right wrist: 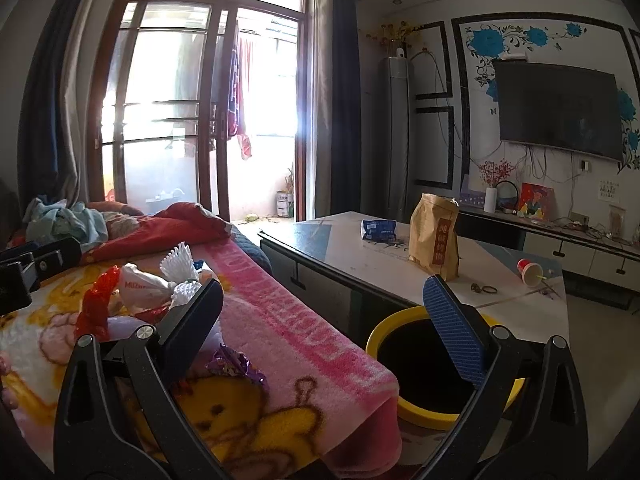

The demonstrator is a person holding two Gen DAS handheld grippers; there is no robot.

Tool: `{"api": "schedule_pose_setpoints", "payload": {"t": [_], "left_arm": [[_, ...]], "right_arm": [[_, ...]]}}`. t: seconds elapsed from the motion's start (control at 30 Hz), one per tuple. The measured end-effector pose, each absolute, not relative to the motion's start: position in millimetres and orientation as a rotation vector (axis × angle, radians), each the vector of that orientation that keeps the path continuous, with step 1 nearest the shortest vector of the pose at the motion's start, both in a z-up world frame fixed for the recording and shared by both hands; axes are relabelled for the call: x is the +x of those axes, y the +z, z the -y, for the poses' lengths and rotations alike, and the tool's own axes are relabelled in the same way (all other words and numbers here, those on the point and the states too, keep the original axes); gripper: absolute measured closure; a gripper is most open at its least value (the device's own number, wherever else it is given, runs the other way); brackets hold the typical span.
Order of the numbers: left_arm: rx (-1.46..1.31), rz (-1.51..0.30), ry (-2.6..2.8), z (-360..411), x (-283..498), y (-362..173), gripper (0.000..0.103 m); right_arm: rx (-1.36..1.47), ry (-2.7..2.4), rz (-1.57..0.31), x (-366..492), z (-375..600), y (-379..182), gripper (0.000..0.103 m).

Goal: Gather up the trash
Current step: 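Move both grippers toward the trash pile on the pink blanket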

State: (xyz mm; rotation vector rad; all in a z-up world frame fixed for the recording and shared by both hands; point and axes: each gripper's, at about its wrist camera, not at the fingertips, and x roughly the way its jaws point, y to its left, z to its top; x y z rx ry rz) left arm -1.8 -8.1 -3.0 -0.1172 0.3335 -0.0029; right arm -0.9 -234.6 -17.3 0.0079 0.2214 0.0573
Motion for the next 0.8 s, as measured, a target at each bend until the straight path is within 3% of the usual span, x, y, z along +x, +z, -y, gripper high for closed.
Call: {"api": "schedule_pose_setpoints", "payload": {"t": [0.8], "left_arm": [[-0.118,-0.341,-0.009,13.3,-2.0,-5.1,0.006]], "right_arm": [[0.016,0.047,-0.239,0.0,234.7,-17.1,0.011]]}}
